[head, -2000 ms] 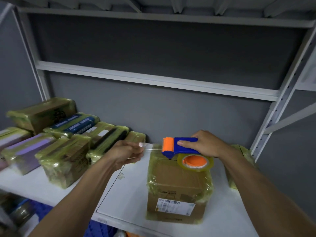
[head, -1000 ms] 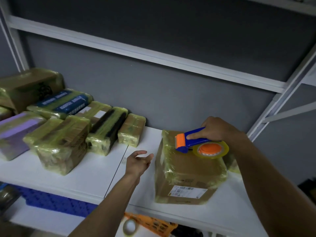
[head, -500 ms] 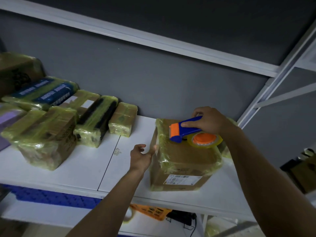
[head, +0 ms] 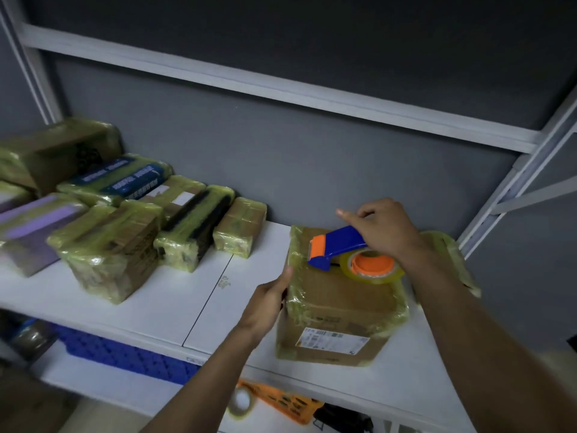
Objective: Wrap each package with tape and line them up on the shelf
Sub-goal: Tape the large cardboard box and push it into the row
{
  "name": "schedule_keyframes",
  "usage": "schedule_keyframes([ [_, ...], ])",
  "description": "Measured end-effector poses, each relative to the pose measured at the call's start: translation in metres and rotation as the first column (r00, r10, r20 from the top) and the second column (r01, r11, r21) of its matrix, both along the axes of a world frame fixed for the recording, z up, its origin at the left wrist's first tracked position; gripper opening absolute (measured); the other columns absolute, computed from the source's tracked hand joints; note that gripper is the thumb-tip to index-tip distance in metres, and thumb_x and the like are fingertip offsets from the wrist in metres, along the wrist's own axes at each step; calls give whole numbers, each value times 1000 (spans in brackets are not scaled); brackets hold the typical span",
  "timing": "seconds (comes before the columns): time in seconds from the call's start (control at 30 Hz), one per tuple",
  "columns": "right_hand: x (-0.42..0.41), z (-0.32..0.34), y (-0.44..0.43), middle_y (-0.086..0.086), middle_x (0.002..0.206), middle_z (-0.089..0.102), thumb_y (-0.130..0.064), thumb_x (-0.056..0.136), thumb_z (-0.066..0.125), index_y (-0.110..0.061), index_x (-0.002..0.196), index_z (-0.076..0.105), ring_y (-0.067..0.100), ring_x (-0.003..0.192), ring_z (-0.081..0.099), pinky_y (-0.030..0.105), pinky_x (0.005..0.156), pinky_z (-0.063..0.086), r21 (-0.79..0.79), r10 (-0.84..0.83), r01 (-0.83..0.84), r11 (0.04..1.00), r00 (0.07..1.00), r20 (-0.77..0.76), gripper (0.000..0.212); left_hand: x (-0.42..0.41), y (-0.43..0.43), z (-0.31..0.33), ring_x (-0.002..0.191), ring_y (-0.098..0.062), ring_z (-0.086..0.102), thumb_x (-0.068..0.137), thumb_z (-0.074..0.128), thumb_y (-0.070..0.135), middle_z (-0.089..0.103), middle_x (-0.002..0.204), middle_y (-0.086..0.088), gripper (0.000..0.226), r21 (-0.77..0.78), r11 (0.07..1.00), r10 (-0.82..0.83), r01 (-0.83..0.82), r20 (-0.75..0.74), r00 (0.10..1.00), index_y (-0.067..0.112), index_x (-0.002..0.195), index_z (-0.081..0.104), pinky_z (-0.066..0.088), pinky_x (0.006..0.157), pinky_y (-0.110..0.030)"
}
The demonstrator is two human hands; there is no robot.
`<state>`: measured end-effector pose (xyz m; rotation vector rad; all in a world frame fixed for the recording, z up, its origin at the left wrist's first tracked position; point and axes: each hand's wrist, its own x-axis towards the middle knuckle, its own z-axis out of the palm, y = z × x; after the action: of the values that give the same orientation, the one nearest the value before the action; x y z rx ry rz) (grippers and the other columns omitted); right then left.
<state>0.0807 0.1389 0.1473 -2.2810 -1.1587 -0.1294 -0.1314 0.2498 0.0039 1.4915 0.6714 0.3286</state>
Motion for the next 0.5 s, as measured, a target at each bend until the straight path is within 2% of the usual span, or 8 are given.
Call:
schedule_keyframes([
  [0.03,0,1,-1,5,54,59,-76,88,56,-11,62,65,20,55,61,42,63,53,-10,5,-4,1000,1000,12,71,0,3,4,51,-4,51,91,38,81,53,54,16,69,-31,999,-45,44,-17,999,26,58,65,48,76,-36],
  [0.1,2,4,-4,6,55,60,-78,87,54,-11,64,66,18,55,61,43,64,53,-20,30,-30,999,1000,-4,72,0,8,10,61,7,61,100,37,66,66,64,20,57,-31,994,-102,100,-54,993,31,90,80,46,81,-27],
  [0.17,7,7,-10,-6,63,68,-83,80,54,-20,72,74,8,63,64,37,66,54,-73,57,-60,996,998,-35,66,2,11,15,104,6,65,104,42,52,73,107,22,38,29,998,-62,62,-25,998,39,123,71,43,98,-26],
  [0.23,8,8,-17,-27,82,72,-85,70,57,-39,92,79,-6,83,65,24,72,51,-135,97,-113,984,988,-121,55,3,12,27,133,-1,50,103,51,33,56,139,19,44,127,991,45,-46,12,999,43,146,51,35,105,-21],
  [0.33,12,6,-23,-43,95,61,-69,75,64,-48,116,72,-22,94,56,13,75,42,-171,171,-209,963,962,-212,47,8,9,43,112,14,57,98,51,31,57,137,22,46,275,960,16,-42,96,995,69,124,50,42,83,-4],
  [0.4,15,8,-25,-45,102,58,-58,78,59,-55,116,66,-24,98,54,13,78,42,-181,192,-246,952,943,-270,40,12,4,49,119,12,55,93,49,54,54,145,20,34,358,934,-20,10,27,999,74,120,51,48,94,-15],
  [0.47,17,11,-28,-40,116,58,-54,81,58,-57,120,63,-17,104,56,15,84,44,-195,203,-273,942,927,-316,40,14,1,47,139,-9,46,94,45,60,43,156,15,48,480,872,-39,93,-123,992,64,141,37,42,110,-35],
  [0.5,19,12,-30,-35,123,59,-54,85,60,-56,127,61,-13,107,57,16,87,45,-202,216,-289,936,923,-318,42,16,2,44,137,-19,49,95,44,57,47,153,13,52,535,837,-13,111,-182,983,65,144,28,44,107,-37],
])
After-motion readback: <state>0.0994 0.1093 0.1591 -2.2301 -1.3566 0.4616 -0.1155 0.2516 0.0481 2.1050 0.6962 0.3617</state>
